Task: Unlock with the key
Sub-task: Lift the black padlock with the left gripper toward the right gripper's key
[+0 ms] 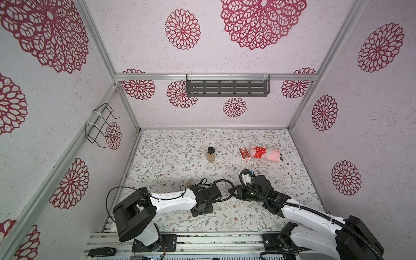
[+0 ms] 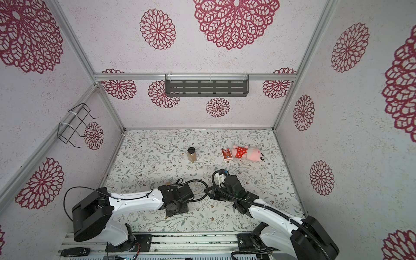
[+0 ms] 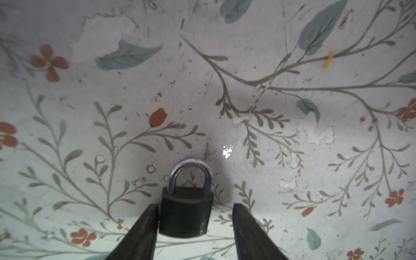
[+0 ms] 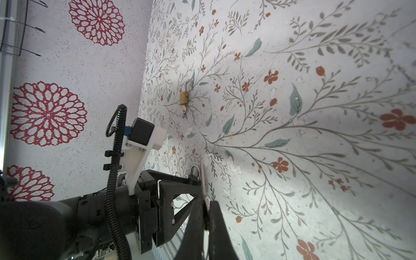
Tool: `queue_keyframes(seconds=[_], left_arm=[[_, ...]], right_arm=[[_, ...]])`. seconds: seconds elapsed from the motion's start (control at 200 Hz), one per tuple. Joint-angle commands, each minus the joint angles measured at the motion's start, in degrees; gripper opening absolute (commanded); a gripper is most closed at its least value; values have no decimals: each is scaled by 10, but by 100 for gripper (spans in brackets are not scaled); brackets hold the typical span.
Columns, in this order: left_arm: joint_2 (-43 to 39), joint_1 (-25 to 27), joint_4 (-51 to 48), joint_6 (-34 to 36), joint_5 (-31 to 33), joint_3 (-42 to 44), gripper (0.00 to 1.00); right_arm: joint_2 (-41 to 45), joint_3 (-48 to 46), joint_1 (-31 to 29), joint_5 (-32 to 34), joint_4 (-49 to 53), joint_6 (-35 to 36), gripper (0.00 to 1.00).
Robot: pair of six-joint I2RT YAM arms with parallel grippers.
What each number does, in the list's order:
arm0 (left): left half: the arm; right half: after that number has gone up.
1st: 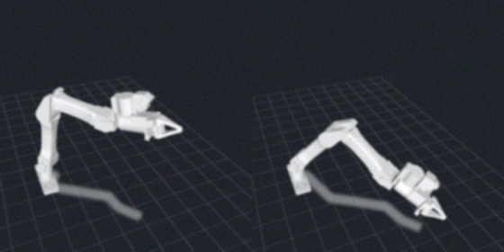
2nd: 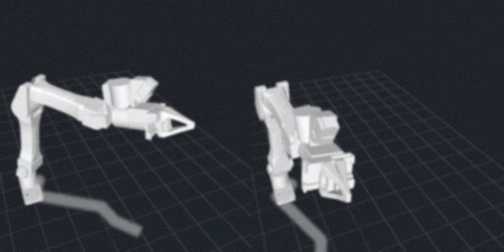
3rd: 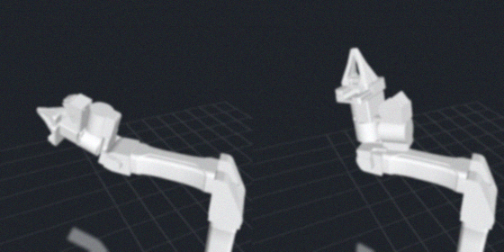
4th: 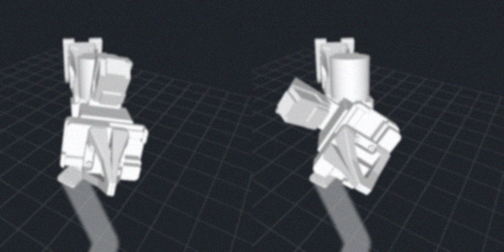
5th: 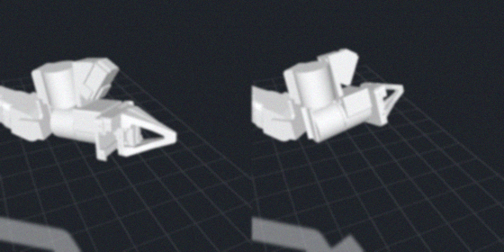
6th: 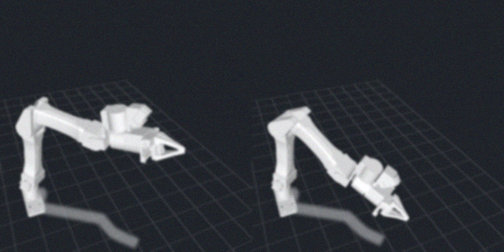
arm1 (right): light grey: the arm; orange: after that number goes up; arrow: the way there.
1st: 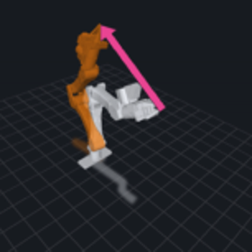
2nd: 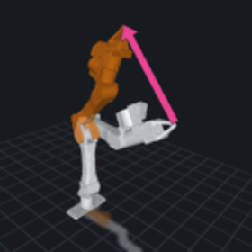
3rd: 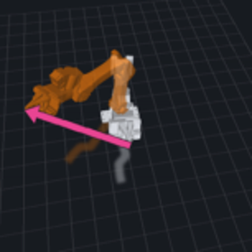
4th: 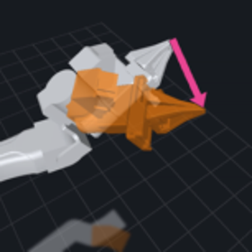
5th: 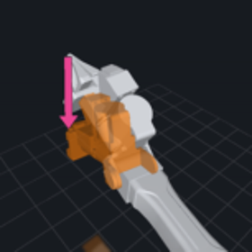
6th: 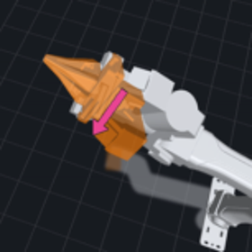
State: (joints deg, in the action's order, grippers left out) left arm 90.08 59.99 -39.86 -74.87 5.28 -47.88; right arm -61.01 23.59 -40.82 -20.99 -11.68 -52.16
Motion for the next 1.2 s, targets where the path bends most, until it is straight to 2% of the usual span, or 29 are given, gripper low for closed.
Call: queue_keyframes(seconds=[0.0,0.475,0.71,1.196], left_arm=[[14,9,-16,2,14,-14,54],[38,12,-40,-20,39,-7,46],[46,13,-34,-19,34,-10,38],[4,13,-58,-12,62,-44,24]], right_arm=[[8,-4,5,3,-14,-6,0],[18,-17,12,-1,-28,-16,0],[18,-19,14,-6,-37,-21,0],[37,-13,17,-9,-15,-12,0]])
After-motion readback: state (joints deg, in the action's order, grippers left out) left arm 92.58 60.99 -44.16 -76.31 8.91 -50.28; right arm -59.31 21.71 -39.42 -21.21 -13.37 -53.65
